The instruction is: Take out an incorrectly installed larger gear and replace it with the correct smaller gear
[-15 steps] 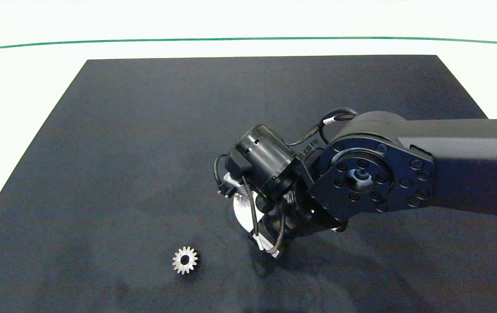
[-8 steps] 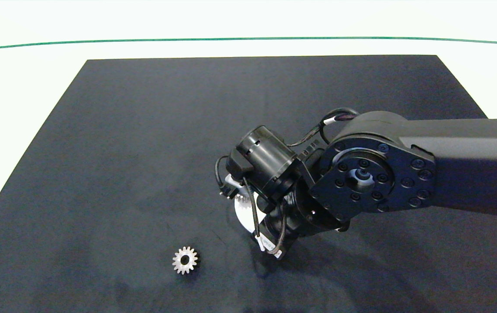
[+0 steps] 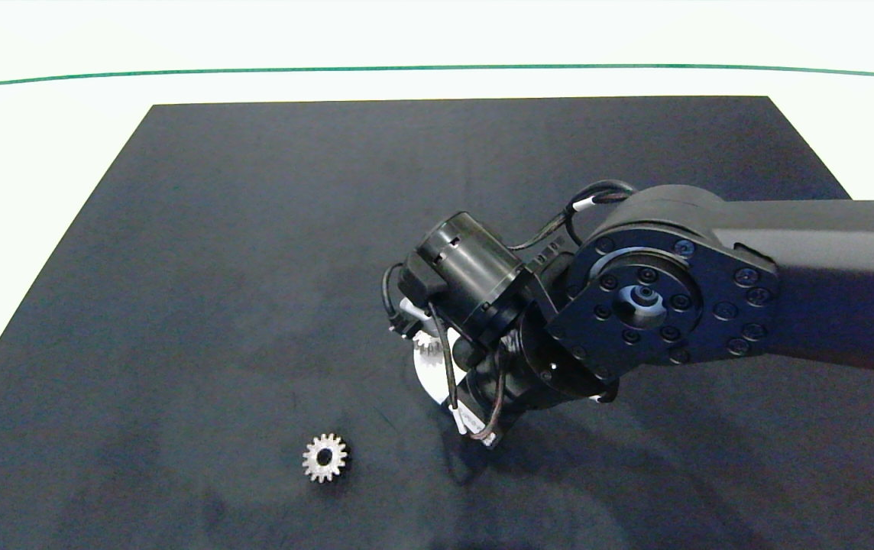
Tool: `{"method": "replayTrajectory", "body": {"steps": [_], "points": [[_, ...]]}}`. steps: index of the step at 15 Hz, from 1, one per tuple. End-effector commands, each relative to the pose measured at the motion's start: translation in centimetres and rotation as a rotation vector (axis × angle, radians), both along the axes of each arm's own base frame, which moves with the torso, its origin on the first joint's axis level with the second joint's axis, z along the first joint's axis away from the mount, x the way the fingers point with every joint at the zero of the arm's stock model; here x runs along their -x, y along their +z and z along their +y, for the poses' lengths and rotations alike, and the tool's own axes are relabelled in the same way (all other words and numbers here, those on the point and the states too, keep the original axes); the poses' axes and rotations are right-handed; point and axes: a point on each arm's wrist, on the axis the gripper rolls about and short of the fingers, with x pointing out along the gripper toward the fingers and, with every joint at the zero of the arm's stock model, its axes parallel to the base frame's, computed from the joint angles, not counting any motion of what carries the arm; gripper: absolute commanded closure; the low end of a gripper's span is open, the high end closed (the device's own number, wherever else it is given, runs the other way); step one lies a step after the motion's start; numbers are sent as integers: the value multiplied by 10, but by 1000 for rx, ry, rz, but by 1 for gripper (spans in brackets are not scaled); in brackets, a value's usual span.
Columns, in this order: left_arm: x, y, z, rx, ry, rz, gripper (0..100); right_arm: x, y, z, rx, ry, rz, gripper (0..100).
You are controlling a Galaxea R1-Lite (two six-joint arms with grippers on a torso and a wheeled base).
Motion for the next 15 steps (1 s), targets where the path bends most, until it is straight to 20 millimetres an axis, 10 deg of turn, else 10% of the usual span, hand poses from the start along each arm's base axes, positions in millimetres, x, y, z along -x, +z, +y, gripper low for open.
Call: {"method": "replayTrajectory", "body": {"steps": [1,15], "points": [[1,0,0,0,1,6,0,3,9,-2,-23,-1,-16,100],[3,0,0,0,1,0,0,40,35,-54,-64,-51,-10,100]]}}
